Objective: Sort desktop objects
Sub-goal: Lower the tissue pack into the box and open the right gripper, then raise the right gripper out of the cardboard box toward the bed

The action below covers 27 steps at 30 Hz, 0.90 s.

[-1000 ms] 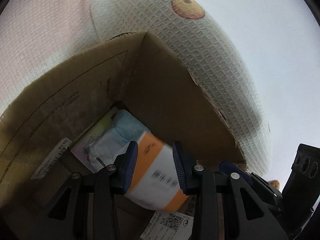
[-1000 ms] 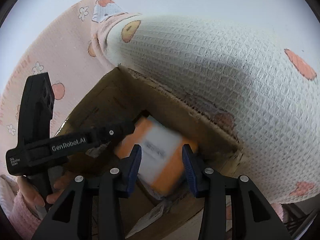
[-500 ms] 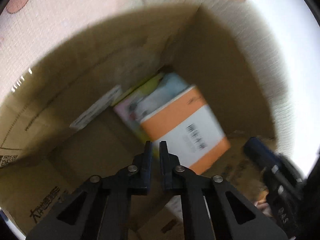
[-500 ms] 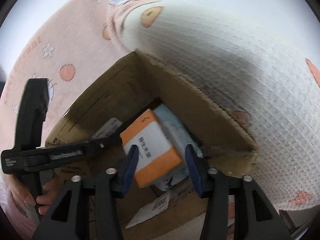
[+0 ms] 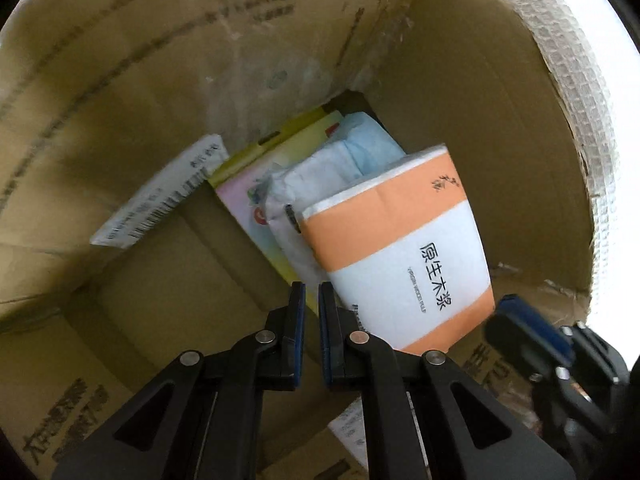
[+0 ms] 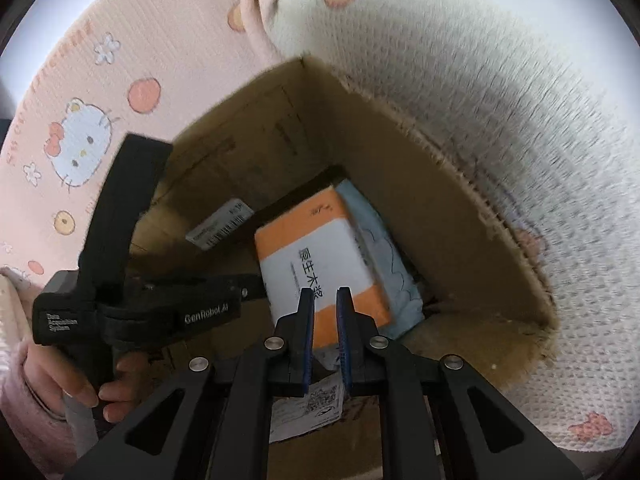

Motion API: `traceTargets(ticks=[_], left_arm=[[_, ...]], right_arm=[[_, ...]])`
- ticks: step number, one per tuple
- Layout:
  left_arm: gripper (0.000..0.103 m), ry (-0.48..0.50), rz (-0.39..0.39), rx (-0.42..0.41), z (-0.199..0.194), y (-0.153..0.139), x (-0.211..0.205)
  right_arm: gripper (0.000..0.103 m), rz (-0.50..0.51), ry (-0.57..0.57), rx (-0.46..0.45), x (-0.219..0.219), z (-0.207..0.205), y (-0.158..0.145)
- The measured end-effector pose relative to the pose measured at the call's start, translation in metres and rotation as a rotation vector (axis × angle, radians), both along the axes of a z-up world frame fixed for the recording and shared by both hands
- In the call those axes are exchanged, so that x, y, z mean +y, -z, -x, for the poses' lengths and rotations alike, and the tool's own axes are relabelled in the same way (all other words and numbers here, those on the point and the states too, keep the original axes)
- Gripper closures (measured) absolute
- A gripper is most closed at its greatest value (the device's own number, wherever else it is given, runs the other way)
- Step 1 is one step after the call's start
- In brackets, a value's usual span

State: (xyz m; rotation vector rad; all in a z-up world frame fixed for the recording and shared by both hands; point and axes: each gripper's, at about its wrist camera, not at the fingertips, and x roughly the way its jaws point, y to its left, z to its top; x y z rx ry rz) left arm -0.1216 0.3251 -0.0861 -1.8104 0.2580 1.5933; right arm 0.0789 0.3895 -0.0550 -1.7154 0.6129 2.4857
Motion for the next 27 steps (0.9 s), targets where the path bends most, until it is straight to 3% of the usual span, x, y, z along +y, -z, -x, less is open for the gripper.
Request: traceTargets(ticks=[9,15,16,18,19,20,24,25,27], left_arm=[[0.097,0.053,-0.056,-0.079,-0.025,0.005,0.014],[0.097,0.049,-0.049,-0.049,-0.031,0.006,0.014],[0.094,0.039,-0.046,-0.036,-0.030,0.005,0.013],[0.075,0.019,-0.021,0.023,-0.030,-0.001,0.009],[0.056,0.004,0.009,0.069,-0.030,-0.004,0.006],[0.047,-0.011,0.019,0.100,-0.031,-0.008,0.002],[0.045,-0.025,-0.021,0.124,-0.036,-0.024,-0.015],[0.044,-0.025,-0.030,0.124,-0.038,-0.028,-0.019],[0.043,-0.030,-0.030,0.158,-0.044,-0.038,-0.032]], right_arm=[[0.094,-0.049,0.008,-0.036,0.009,0.007,-0.002],[0.094,-0.066,0.004,-0.059,0.013,0.005,-0.004],[0.094,-0.066,0.007,-0.061,0.013,0.003,-0.006],[0.094,-0.075,0.017,-0.059,0.013,-0.002,-0.011],[0.094,-0.081,0.021,-0.058,0.012,-0.003,-0.013],[0.094,-0.090,0.026,-0.057,0.010,-0.007,-0.018],[0.093,-0.110,0.012,-0.035,-0.002,-0.015,-0.037],[0.088,-0.111,0.010,-0.034,-0.007,-0.015,-0.038],[0.067,-0.125,0.019,-0.036,-0.015,-0.017,-0.046]])
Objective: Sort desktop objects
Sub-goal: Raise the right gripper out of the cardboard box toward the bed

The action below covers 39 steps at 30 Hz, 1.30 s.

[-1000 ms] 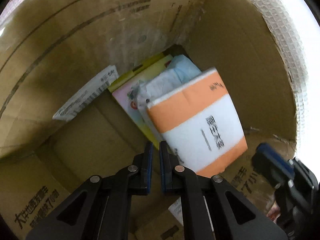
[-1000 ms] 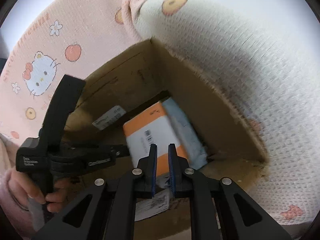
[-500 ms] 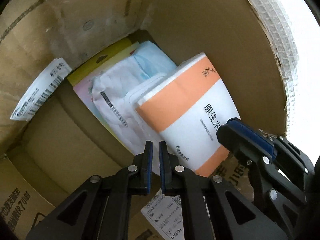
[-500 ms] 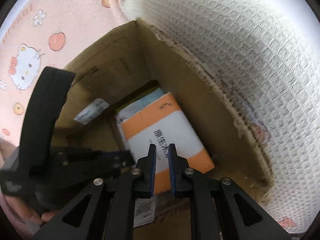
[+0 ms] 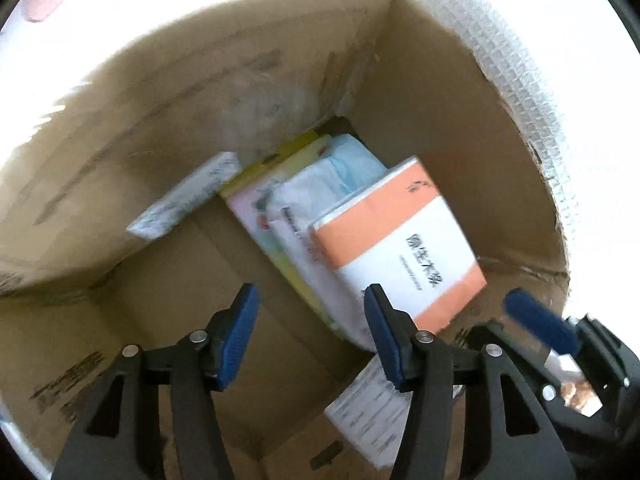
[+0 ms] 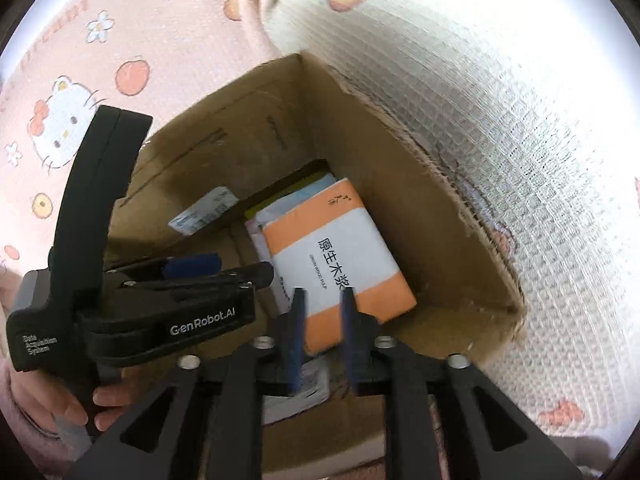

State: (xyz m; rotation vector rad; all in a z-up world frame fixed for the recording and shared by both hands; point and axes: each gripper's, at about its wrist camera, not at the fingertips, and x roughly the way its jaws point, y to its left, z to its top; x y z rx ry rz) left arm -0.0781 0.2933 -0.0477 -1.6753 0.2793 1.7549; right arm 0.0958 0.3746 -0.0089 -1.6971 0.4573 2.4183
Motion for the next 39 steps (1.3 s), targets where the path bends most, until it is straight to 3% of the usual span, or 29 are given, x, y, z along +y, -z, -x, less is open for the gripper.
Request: traceTargets(ticks=[2,4,7,8,10,13,18,22,29,39], left_arm=[[0.041,0.009,-0.012,0.033,-0.006,-0.010,-0.013],[0.039,0.012,-0.034,0.074,-0.001,-0.025,-0.033],[0.038,0.034,-0.059,0.124,-0.004,-0.043,-0.055],[0.038,0.026,-0.068,0.137,0.010,-0.048,-0.039],[0.038,0.011,-0.096,0.174,0.001,-0.060,-0.058],[0.038,-0.001,-0.129,0.236,0.017,-0.079,-0.098],[0.038,-0.102,-0.145,0.377,0.036,-0.094,-0.157],[0.038,-0.196,-0.138,0.429,0.051,-0.072,-0.189],[0.038,-0.416,-0.136,0.406,0.073,-0.048,-0.286],[0.038,-0.608,-0.063,0.404,0.078,0.006,-0.375]], right_arm=[[0.050,-0.037,0.025,0.011,-0.008,-0.004,-0.009],[0.043,-0.061,0.035,0.034,-0.017,-0.010,-0.022],[0.039,-0.090,0.023,0.053,-0.033,-0.011,-0.034],[0.037,-0.102,0.015,0.059,-0.040,-0.011,-0.038],[0.036,-0.119,0.007,0.067,-0.053,-0.008,-0.044],[0.036,-0.138,-0.014,0.067,-0.073,-0.001,-0.049],[0.036,-0.124,-0.075,0.090,-0.117,0.002,-0.064],[0.035,-0.111,-0.165,0.137,-0.160,0.008,-0.072],[0.034,-0.178,-0.353,0.198,-0.239,0.039,-0.072],[0.034,-0.127,-0.487,0.034,-0.304,0.074,-0.018]])
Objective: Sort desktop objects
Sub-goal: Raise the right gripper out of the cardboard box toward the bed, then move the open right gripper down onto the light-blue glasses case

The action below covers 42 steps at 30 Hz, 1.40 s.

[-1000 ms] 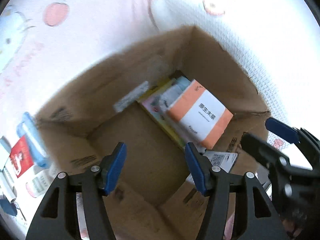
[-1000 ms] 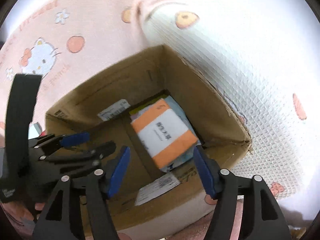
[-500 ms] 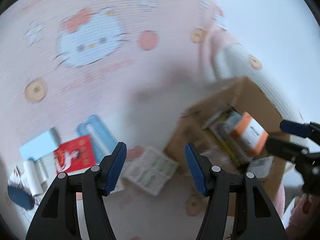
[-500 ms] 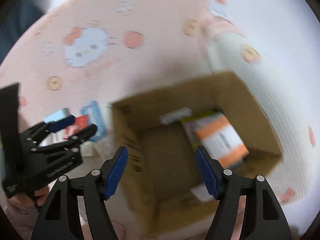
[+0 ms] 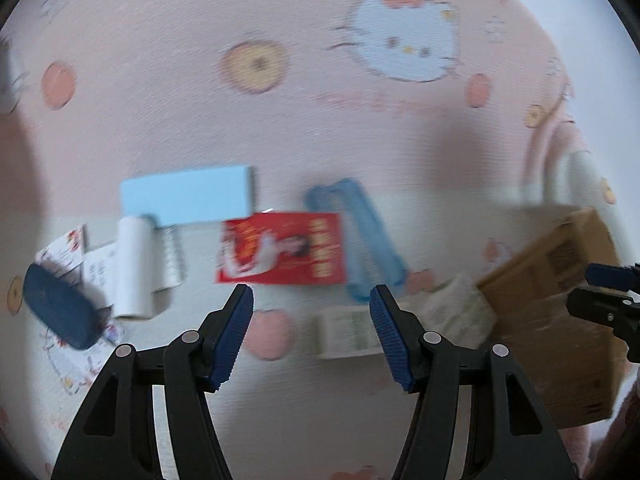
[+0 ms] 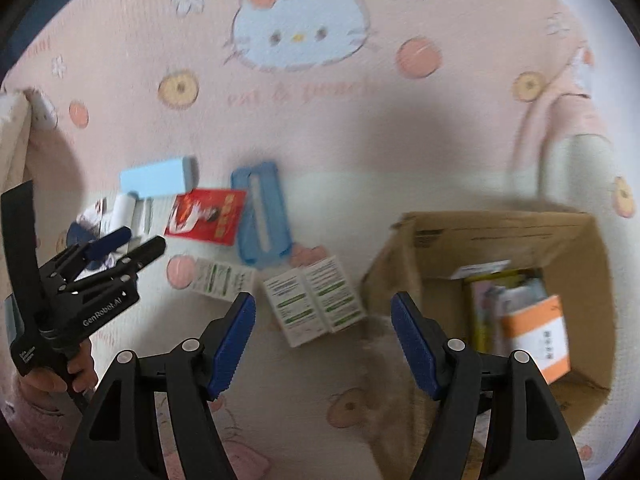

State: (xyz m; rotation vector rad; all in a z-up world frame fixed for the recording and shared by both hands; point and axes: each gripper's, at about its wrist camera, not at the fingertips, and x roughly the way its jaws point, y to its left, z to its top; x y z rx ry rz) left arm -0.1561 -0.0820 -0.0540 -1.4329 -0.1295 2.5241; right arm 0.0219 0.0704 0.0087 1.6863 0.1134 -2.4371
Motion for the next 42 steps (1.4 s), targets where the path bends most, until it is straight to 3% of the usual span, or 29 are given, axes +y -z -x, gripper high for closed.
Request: traceTargets(ticks=[7,11,15,18,22,26,34,37,42], left_arm=[[0.038,-0.059,0.036,0.040,-0.014,0.026,-0.026],[0.038,-0.037,0.025,0.032,-0.022,0.040,-0.030],[0.038,-0.037,-0.026,0.002,-0.015,0.058,-0.036],[0.038,-0.085,-0.012,-0.026,0.001,0.069,-0.042],[0.038,-0.154,-0.039,-0.010,0.009,0.071,-0.053],[0.038,-0.138,-0.094,-0.018,0.007,0.072,-0.056],[0.038,-0.168,0.092,0.089,0.039,0.054,-0.065],[0.038,-0.208,0.114,0.106,0.058,0.046,-0.079],[0.038,-0.289,0.133,0.084,0.086,0.044,-0.116]], right_arm=[[0.034,0.039,-0.001,-0.108,-0.023,0.007,0.047],[0.034,0.123,-0.008,-0.146,-0.034,0.009,0.076],[0.034,0.196,0.000,-0.112,-0.043,0.022,0.096],[0.034,0.224,0.004,-0.092,-0.049,0.039,0.109],[0.034,0.229,0.017,-0.110,-0.055,0.055,0.120],[0.034,0.275,0.025,-0.126,-0.053,0.060,0.122],[0.034,0.417,0.034,-0.062,-0.064,0.086,0.116],[0.034,0.430,0.032,-0.101,-0.085,0.106,0.123],[0.034,0.473,0.007,-0.055,-0.110,0.128,0.131]])
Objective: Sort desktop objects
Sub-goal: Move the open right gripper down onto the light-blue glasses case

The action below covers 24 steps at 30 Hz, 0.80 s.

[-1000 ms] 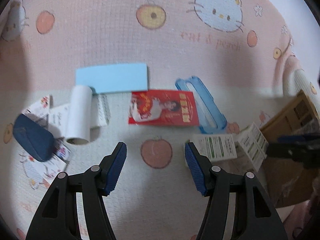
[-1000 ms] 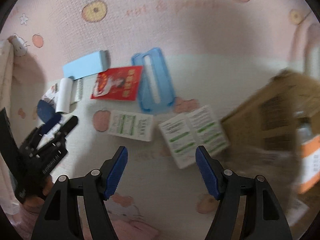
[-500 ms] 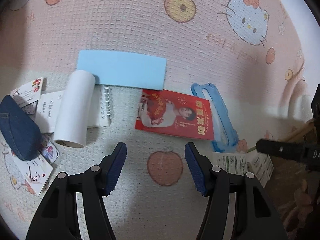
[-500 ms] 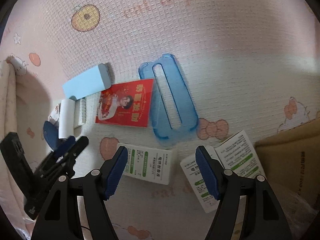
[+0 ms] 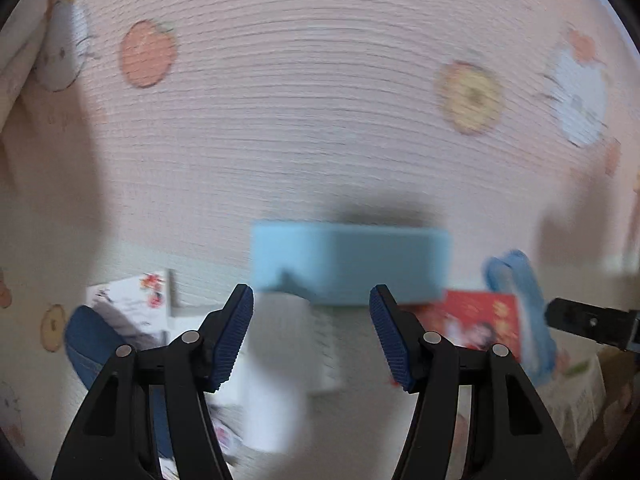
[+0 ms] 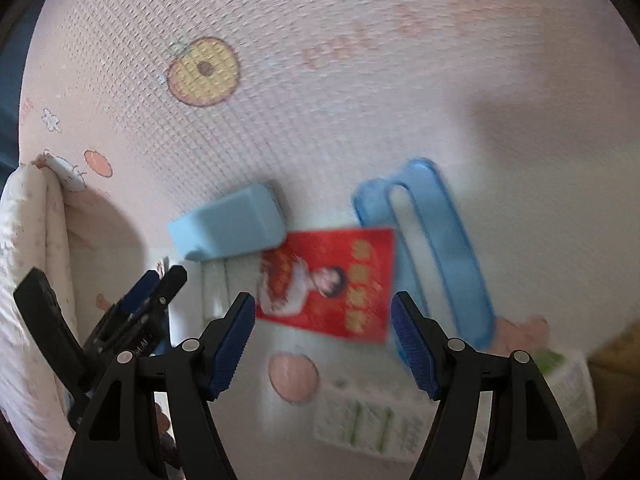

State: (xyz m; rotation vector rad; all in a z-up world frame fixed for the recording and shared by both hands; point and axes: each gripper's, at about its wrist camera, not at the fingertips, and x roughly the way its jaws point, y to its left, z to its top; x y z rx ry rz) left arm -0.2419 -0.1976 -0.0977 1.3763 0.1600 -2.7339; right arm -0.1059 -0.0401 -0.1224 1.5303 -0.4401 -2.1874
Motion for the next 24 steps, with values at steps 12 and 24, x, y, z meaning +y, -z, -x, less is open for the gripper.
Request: traceTargets(ticks=[12,24], left_arm=[[0.038,-0.028,-0.223,0.000,0.038,0.018,-0.039],[0.037,-0.040,-0.238,0.003,0.050,0.027,-0.040]], right_arm=[[0.034,0.214,0.020,0.015,-0.035,0.048,0.030],[0.053,0.263,0.091,-0.099,-0.063,0.065,0.064]])
